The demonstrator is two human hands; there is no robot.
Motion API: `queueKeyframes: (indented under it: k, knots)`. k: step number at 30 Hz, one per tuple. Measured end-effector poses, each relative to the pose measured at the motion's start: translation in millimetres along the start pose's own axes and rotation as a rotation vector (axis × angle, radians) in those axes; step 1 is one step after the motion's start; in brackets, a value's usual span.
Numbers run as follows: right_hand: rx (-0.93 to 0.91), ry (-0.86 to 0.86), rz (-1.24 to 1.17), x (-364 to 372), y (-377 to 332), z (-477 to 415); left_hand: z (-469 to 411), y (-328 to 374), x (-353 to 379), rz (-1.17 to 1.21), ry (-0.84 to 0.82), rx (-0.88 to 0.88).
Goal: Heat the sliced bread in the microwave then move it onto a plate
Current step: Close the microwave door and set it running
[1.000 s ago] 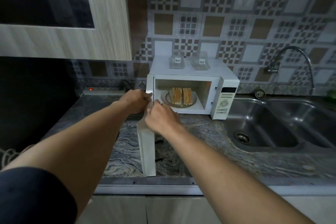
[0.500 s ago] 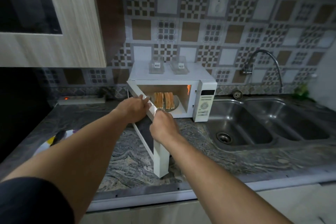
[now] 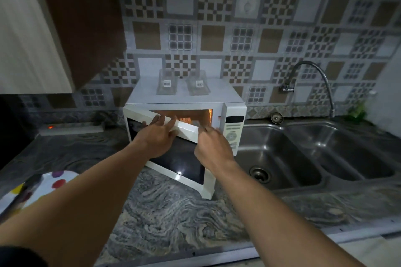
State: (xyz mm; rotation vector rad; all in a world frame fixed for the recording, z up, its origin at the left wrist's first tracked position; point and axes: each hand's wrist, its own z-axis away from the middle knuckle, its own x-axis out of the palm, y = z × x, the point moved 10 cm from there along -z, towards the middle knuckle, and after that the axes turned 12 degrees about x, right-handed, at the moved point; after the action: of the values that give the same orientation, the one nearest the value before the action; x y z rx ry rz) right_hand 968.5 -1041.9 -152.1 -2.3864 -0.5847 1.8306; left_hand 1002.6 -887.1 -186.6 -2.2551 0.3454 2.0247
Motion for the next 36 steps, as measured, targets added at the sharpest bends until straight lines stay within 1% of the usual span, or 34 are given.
queueKeyframes:
  k: [5, 9, 11, 15, 19, 22, 26, 30, 33, 36]
  knots:
    - [-0.164, 0.000, 0.121, 25.9, 22.0, -40.8, -17.8, 4.9, 8.8, -0.038, 0.110, -0.045]
    - [-0.229, 0.017, 0.254, 43.1, 39.8, -68.8, -32.1, 8.1, 13.6, -0.065, 0.155, -0.085]
    - [-0.242, 0.038, 0.266, 44.7, 43.2, -82.0, -40.0, 9.1, 17.2, -0.092, 0.163, -0.097]
    - [-0.233, 0.034, 0.283, 48.7, 49.8, -112.1, -54.0, 6.1, 21.0, -0.132, 0.170, -0.121]
    - [-0.208, 0.027, 0.313, 53.4, 55.9, -136.9, -71.2, -0.2, 22.4, -0.154, 0.133, -0.118]
    - [-0.167, -0.030, 0.310, 57.0, 59.9, -154.6, -83.3, -5.0, 19.9, -0.165, 0.139, -0.137]
    - [-0.155, -0.098, 0.256, 57.0, 59.0, -165.6, -103.0, -16.0, 9.6, -0.200, 0.121, -0.183]
    - [-0.132, -0.115, 0.205, 53.4, 66.2, -179.5, -118.8, -20.9, 2.3, -0.195, 0.074, -0.135]
    - [-0.105, -0.173, 0.184, 54.0, 70.3, -190.0, -120.4, -22.1, -3.5, -0.171, 0.085, -0.107]
    - [-0.115, -0.175, 0.179, 49.7, 69.3, -195.7, -120.1, -21.1, -7.8, -0.174, 0.086, -0.114]
